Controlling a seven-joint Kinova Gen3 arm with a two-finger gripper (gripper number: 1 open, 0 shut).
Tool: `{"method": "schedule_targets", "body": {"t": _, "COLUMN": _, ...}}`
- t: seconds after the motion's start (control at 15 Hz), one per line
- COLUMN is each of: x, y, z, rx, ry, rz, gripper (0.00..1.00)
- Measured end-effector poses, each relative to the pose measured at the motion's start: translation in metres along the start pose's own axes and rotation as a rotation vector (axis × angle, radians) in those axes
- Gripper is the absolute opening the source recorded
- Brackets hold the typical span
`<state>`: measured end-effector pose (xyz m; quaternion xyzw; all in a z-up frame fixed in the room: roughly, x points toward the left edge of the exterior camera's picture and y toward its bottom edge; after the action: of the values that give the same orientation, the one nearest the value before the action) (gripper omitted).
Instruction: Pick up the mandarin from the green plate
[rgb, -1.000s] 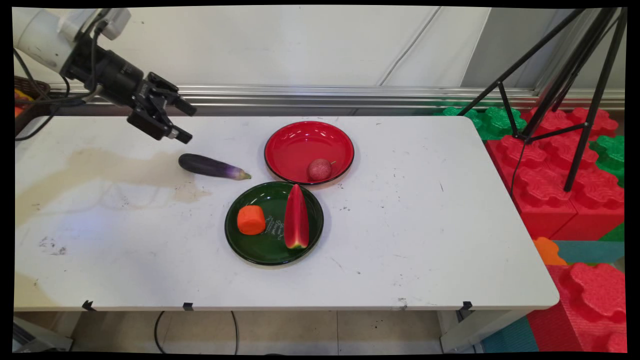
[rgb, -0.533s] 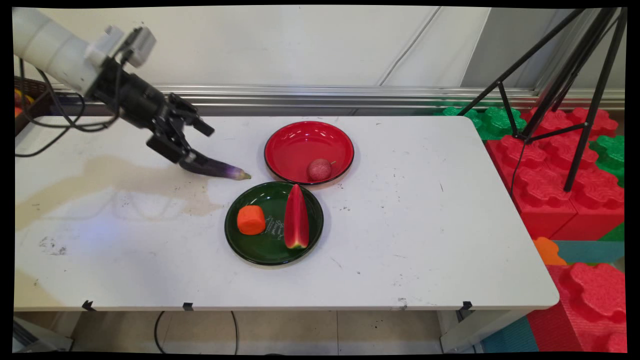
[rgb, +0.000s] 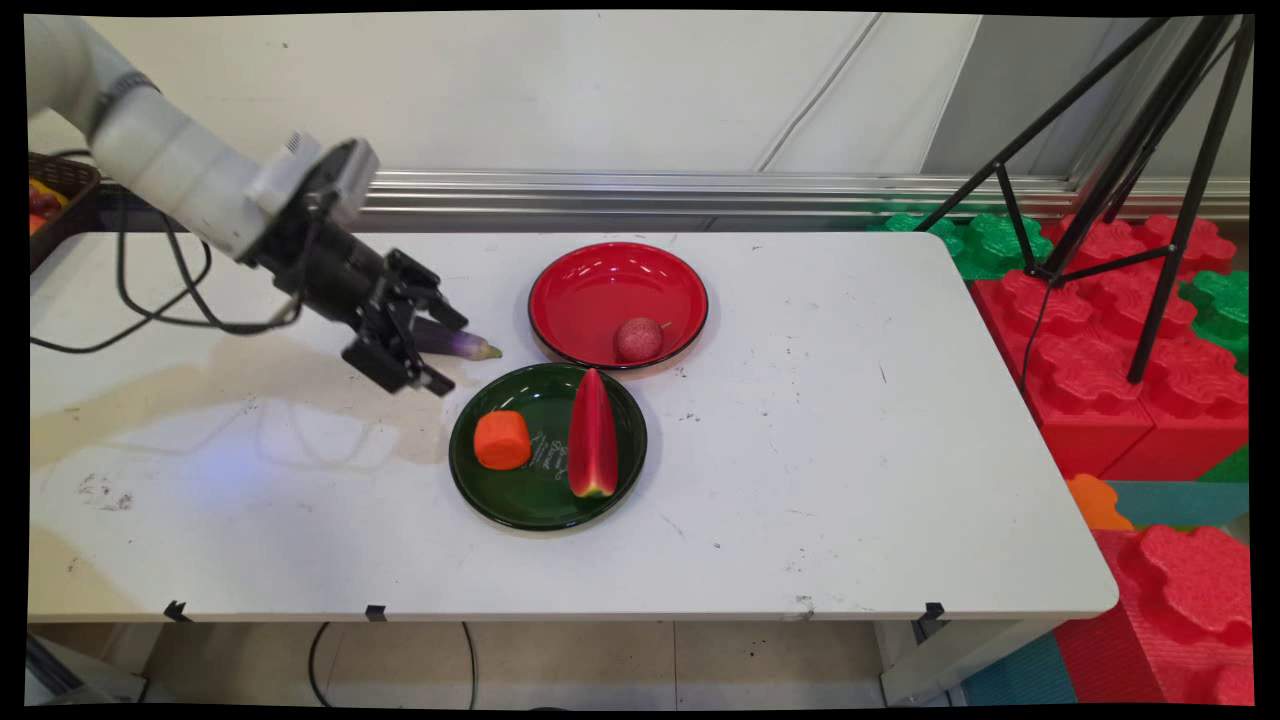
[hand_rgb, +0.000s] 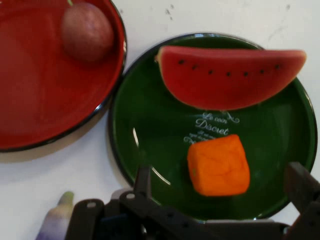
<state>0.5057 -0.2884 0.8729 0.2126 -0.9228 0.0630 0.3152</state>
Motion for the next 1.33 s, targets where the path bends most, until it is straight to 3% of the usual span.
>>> {"method": "schedule_targets", "body": {"t": 0.67, "x": -0.004, "y": 0.009, "z": 0.076, "rx": -0.034, "ry": -0.089, "rz": 0.036, "gripper": 1.00}}
{"method": "schedule_targets", "body": {"t": 1.33, "x": -0.005, "y": 0.012, "z": 0.111, "rx": -0.038, "ry": -0.122, "rz": 0.035, "gripper": 1.00}}
